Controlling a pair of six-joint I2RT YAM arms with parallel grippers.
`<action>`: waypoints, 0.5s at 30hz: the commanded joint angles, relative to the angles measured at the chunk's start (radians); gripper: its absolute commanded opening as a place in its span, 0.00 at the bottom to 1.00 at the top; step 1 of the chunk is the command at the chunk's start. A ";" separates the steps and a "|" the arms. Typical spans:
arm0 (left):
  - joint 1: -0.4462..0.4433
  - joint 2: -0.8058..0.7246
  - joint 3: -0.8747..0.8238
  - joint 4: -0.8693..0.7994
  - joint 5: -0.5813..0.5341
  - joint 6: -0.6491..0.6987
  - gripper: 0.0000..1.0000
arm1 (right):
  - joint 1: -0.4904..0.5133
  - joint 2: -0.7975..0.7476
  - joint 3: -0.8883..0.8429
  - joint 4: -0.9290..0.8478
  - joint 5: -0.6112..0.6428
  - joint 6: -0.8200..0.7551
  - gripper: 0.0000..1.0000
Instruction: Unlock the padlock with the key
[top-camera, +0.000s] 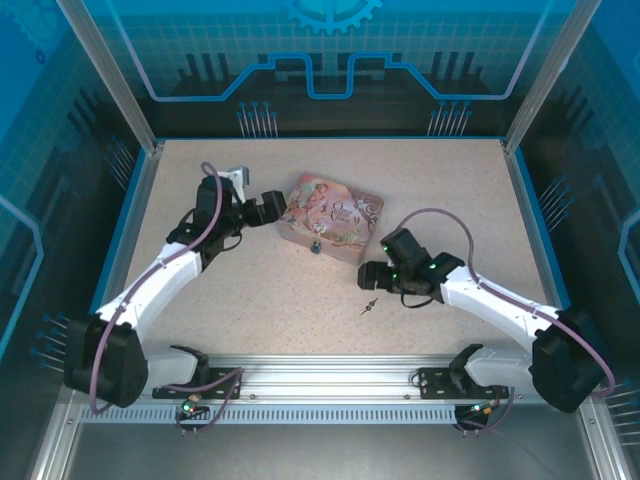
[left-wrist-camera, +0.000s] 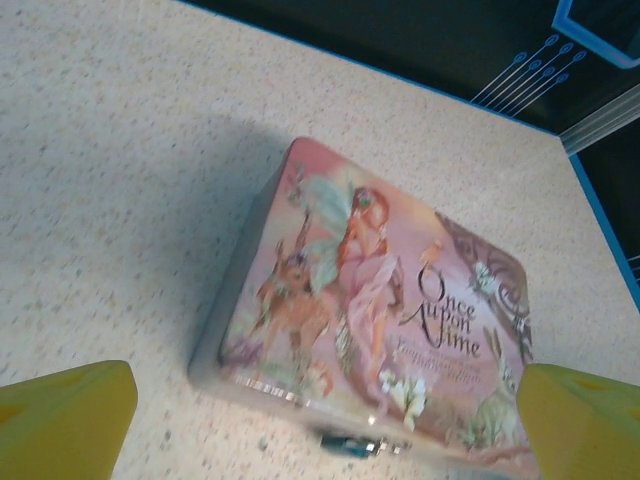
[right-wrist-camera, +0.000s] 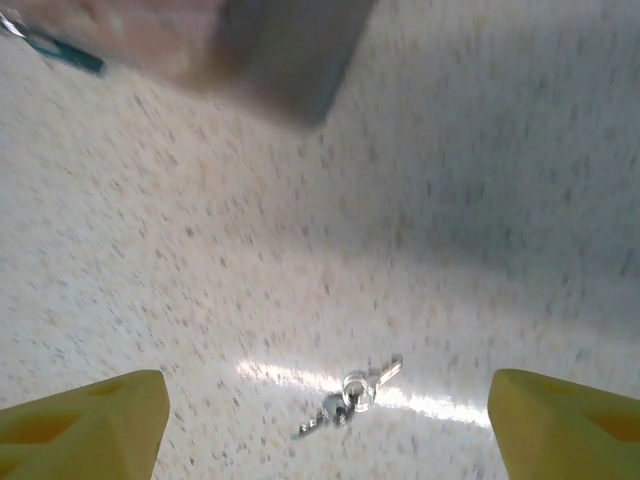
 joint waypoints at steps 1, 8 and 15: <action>0.001 -0.079 -0.039 -0.062 -0.025 0.023 0.99 | 0.075 0.060 -0.011 -0.098 0.090 0.117 0.77; 0.006 -0.117 -0.029 -0.112 -0.033 0.068 0.99 | 0.150 0.259 0.094 -0.127 0.114 0.122 0.63; 0.006 -0.118 -0.035 -0.102 -0.032 0.064 0.99 | 0.155 0.326 0.109 -0.106 0.104 0.118 0.52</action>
